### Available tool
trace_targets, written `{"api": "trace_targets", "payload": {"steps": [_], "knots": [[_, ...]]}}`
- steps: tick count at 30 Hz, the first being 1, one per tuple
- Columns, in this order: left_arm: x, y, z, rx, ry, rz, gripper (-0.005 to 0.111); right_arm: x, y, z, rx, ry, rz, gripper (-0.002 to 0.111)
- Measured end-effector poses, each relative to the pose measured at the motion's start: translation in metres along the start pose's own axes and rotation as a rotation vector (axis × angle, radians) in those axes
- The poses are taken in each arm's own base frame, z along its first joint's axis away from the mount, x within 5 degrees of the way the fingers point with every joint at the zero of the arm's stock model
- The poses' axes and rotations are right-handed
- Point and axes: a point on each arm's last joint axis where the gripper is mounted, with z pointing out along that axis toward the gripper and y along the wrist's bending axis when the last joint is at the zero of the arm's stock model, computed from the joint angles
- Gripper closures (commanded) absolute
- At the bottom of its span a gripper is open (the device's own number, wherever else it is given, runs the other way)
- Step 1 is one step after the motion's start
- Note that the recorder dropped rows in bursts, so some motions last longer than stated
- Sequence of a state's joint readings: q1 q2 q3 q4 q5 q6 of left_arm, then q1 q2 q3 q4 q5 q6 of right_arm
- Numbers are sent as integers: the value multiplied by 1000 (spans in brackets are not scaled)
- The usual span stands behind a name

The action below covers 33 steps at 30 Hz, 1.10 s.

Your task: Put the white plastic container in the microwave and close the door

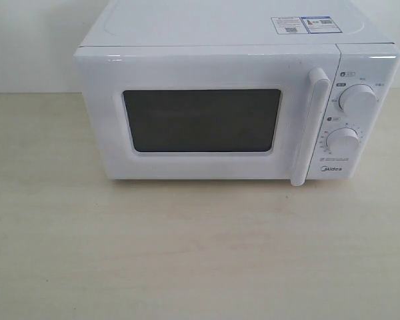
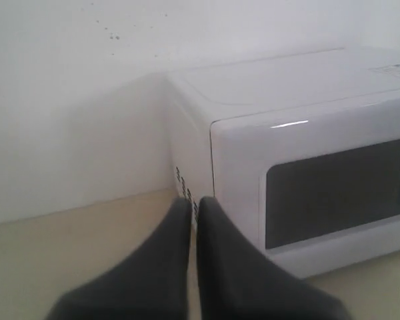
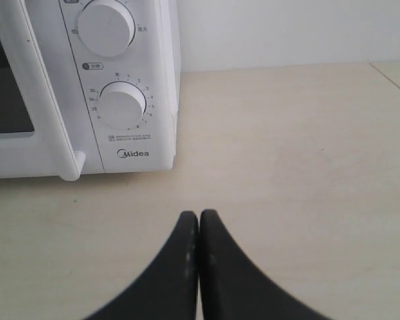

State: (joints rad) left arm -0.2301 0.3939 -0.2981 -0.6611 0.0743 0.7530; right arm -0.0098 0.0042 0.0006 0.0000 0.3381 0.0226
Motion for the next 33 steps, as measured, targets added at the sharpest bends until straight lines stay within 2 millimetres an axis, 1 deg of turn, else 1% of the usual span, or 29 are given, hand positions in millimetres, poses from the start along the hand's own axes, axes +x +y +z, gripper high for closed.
{"api": "trace_targets", "payload": {"steps": [4,7,11,13,15,18,19,20,21,23,24,25,26,27,28,30,33], "knots": [[32,-2,-17,-25,-17,-5,102,0,0,0,0,0,0,109],[52,-4,-25,-40,-36,-5,102,0,0,0,0,0,0,109],[71,-4,-30,-59,-63,-43,102,0,0,0,0,2,0,109],[73,-3,-31,-76,-95,-87,102,0,0,0,-2,2,6,109],[70,-1,-33,-89,-134,-150,102,0,0,0,-3,4,9,109],[68,0,-35,-92,-165,-274,102,1,0,0,-3,6,9,109],[68,0,-34,-83,-171,-391,102,1,0,0,-3,6,9,109],[68,0,-35,-80,-175,-448,102,1,0,0,-3,6,9,109],[68,0,-35,-67,-181,-591,102,1,0,0,-3,8,9,109],[68,0,-35,-61,-184,-656,102,1,0,0,-3,8,9,109],[68,0,-35,-63,-183,-625,102,1,0,0,-3,8,9,109],[68,0,-35,-73,-178,-483,102,1,0,0,-3,8,9,109],[68,-1,-34,-77,-172,-401,102,1,0,0,-3,8,9,109],[69,-1,-34,-82,-155,-278,102,1,0,0,-3,8,9,109],[70,-2,-34,-84,-148,-222,102,1,0,0,-3,8,9,109],[71,-2,-35,-83,-129,-157,102,1,0,0,-3,8,9,109],[75,-3,-34,-76,-86,-130,102,1,0,0,-3,8,9,109]]}}
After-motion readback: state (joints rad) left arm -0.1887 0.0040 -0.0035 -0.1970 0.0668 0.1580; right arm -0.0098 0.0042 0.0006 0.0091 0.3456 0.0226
